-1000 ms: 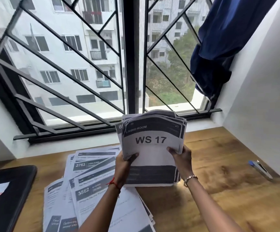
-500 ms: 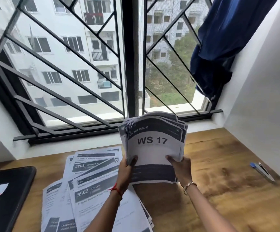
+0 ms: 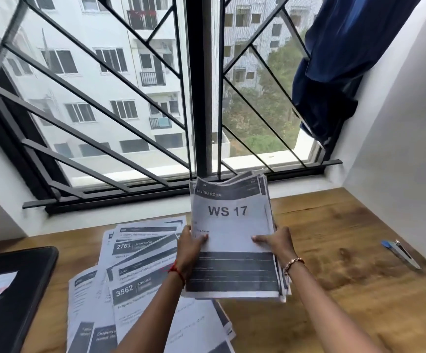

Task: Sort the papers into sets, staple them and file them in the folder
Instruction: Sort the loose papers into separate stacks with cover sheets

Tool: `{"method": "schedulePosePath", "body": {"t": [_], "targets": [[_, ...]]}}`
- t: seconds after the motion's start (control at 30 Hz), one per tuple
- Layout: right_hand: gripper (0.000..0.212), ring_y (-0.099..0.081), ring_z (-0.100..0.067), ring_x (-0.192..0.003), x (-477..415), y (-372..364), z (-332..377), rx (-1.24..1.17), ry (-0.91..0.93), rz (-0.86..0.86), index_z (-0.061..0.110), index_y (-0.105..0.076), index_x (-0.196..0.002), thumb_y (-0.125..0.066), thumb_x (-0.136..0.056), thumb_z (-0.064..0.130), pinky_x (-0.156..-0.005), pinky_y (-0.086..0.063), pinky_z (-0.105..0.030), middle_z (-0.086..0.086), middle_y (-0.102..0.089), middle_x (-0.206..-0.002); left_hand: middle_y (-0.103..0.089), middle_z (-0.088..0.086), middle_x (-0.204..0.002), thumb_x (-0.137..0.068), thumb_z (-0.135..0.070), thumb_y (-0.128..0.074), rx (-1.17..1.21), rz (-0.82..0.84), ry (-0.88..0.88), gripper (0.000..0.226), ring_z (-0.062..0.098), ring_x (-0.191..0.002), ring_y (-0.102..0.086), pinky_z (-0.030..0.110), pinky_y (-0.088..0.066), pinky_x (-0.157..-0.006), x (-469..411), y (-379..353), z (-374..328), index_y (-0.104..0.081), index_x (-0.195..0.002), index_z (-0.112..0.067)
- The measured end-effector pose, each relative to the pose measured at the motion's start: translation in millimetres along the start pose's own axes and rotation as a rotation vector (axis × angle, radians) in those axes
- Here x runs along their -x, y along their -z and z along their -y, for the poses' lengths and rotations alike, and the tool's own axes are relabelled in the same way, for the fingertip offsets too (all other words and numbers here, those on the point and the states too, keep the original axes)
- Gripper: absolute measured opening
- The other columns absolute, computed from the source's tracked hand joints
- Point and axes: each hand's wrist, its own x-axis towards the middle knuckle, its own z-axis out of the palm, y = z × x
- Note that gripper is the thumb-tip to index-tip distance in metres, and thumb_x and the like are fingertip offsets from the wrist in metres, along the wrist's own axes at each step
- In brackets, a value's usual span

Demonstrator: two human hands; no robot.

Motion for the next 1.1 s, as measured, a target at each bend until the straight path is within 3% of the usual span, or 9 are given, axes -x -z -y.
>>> {"method": "schedulePosePath", "body": {"t": [0.13,0.3,0.4,0.5,0.63,0.77,0.9,0.97,1.1], "targets": [[0.047,-0.062,-0.023,-0.086,-4,6,-39,0.052,-0.127,0.073,0.003,-0.059,-0.095,-0.079,-0.056,-0.013,-0.075,-0.051,-0.031,-0.02,-0.066,-0.104,-0.064,0.013,-0.114,-0.081,0.002,-0.065,-0.051,0.097,0.129,0.04,0.026,-0.1,-0.062,0.036,-0.051,-0.088,10,-7,33,-0.052,-0.118,-0.001],[0.039,-0.06,-0.021,-0.086,-1,16,-70,0.27,-0.145,-0.043,0.003,-0.06,-0.107,-0.075,-0.073,0.011,-0.071,-0.042,-0.025,-0.009,-0.066,-0.101,-0.06,0.004,-0.122,-0.082,-0.007,-0.067,-0.198,0.233,0.097,0.049,0.02,-0.109,-0.058,0.029,-0.046,-0.093,27,-20,53,-0.05,-0.128,-0.011],[0.028,-0.061,-0.024,-0.094,-5,22,-79,0.408,-0.128,-0.051,0.013,-0.063,-0.102,-0.066,-0.08,0.029,-0.074,-0.045,-0.029,-0.005,-0.067,-0.103,-0.054,0.008,-0.127,-0.079,-0.016,-0.065,-0.368,0.143,0.055,0.056,0.023,-0.112,-0.054,0.029,-0.044,-0.095,23,-29,56,-0.045,-0.131,-0.011],[0.039,-0.05,-0.028,-0.116,-19,26,-89,0.564,-0.123,-0.012,0.017,-0.06,-0.114,-0.056,-0.082,0.039,-0.093,-0.045,-0.037,-0.01,-0.059,-0.122,-0.045,0.009,-0.115,-0.083,-0.009,-0.057,-0.476,0.059,0.059,0.038,0.024,-0.104,-0.047,0.024,-0.035,-0.085,20,-33,46,-0.048,-0.12,-0.005],[0.056,-0.026,-0.026,-0.139,-24,20,-76,0.505,-0.115,0.034,0.007,-0.033,-0.142,-0.049,-0.093,0.028,-0.113,-0.025,-0.036,-0.011,-0.032,-0.149,-0.049,0.009,-0.118,-0.086,-0.014,-0.059,-0.458,0.041,0.005,0.036,0.024,-0.11,-0.048,0.024,-0.035,-0.087,4,-36,44,-0.05,-0.119,-0.004],[0.061,-0.02,-0.026,-0.142,-35,7,-80,0.441,-0.154,0.034,0.01,-0.017,-0.148,-0.043,-0.097,0.03,-0.114,-0.02,-0.036,-0.009,-0.022,-0.154,-0.059,0.004,-0.121,-0.079,-0.029,-0.063,-0.303,0.039,0.039,0.047,0.022,-0.109,-0.056,0.039,-0.047,-0.094,-8,-37,46,-0.053,-0.123,-0.014],[0.048,-0.042,-0.027,-0.13,-47,2,-83,0.435,-0.021,-0.019,0.007,-0.042,-0.137,-0.049,-0.093,0.025,-0.104,-0.033,-0.032,-0.011,-0.046,-0.14,-0.067,-0.001,-0.102,-0.082,-0.015,-0.064,-0.184,0.067,0.033,0.027,0.016,-0.092,-0.063,0.019,-0.047,-0.072,-20,-35,45,-0.061,-0.109,-0.013],[0.044,-0.049,-0.026,-0.124,-55,5,-82,0.403,-0.01,-0.05,0.007,-0.05,-0.132,-0.052,-0.091,0.023,-0.1,-0.037,-0.029,-0.008,-0.054,-0.134,-0.064,0.001,-0.084,-0.077,-0.026,-0.064,-0.158,0.043,0.02,0.024,0.02,-0.077,-0.059,0.023,-0.042,-0.065,-29,-32,47,-0.06,-0.093,-0.009],[0.036,-0.06,-0.023,-0.105,-70,10,-83,0.453,-0.005,-0.019,0.014,-0.063,-0.119,-0.053,-0.089,0.032,-0.082,-0.045,-0.029,-0.005,-0.067,-0.114,-0.068,0.001,-0.099,-0.085,-0.01,-0.061,-0.04,0.103,0.045,0.02,0.019,-0.091,-0.064,0.03,-0.051,-0.081,-37,-32,43,-0.062,-0.104,-0.013]]}}
